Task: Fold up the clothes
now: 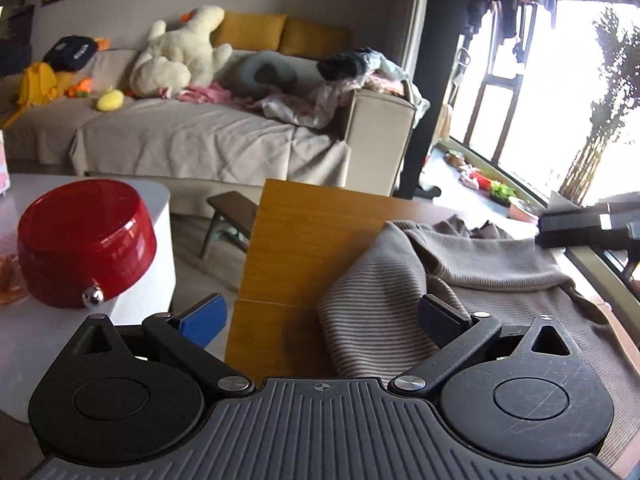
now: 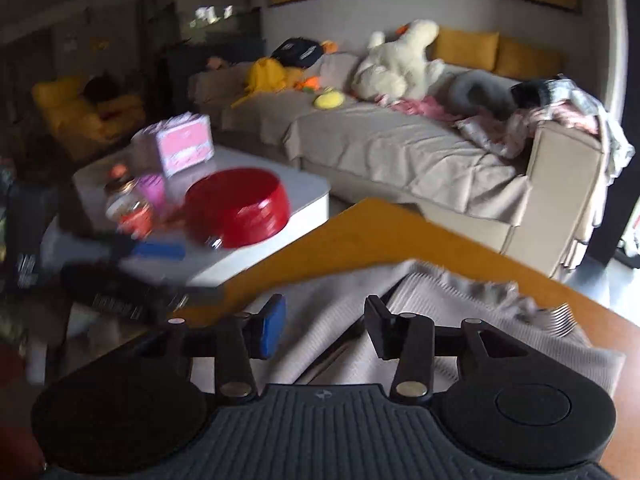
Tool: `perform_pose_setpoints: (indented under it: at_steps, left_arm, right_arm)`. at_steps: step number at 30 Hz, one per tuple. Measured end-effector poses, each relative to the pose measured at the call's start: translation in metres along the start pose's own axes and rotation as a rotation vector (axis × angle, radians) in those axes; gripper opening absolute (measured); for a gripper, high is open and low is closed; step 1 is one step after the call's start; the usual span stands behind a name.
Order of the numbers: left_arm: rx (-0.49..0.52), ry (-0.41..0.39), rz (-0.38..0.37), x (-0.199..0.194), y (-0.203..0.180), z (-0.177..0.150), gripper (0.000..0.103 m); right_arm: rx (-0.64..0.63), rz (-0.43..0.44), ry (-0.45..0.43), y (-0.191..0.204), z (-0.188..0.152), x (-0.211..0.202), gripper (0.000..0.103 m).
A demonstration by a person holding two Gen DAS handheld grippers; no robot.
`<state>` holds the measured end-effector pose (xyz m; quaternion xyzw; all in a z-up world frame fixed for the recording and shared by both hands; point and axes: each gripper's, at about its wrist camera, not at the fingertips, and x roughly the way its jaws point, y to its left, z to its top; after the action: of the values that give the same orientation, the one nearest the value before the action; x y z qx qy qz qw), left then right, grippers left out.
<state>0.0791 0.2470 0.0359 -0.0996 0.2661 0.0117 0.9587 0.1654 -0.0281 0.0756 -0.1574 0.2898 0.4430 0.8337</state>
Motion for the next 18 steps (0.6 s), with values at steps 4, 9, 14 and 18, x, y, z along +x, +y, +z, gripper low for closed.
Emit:
perform_pose_setpoints:
  at_steps: [4,9,14,18]
  left_arm:
    - [-0.01,-0.014,0.021,-0.003,0.004,0.007,0.103]
    - [-0.026,-0.035,0.032,-0.009,0.004,0.012,0.103]
    - [-0.025,-0.044,0.039,-0.014,0.0,0.016,0.103]
    - [-0.015,-0.025,0.027,-0.006,-0.009,0.018,0.103]
  right_arm:
    - [-0.252,0.078,0.083,0.069,-0.036,0.021,0.048]
    - [-0.441,-0.014,0.081,0.108,-0.058,0.051,0.033]
    - [-0.399,-0.163,-0.063,0.072,-0.014,0.038,0.004]
    - [-0.42,-0.395,-0.239,0.025,0.038,-0.006,0.004]
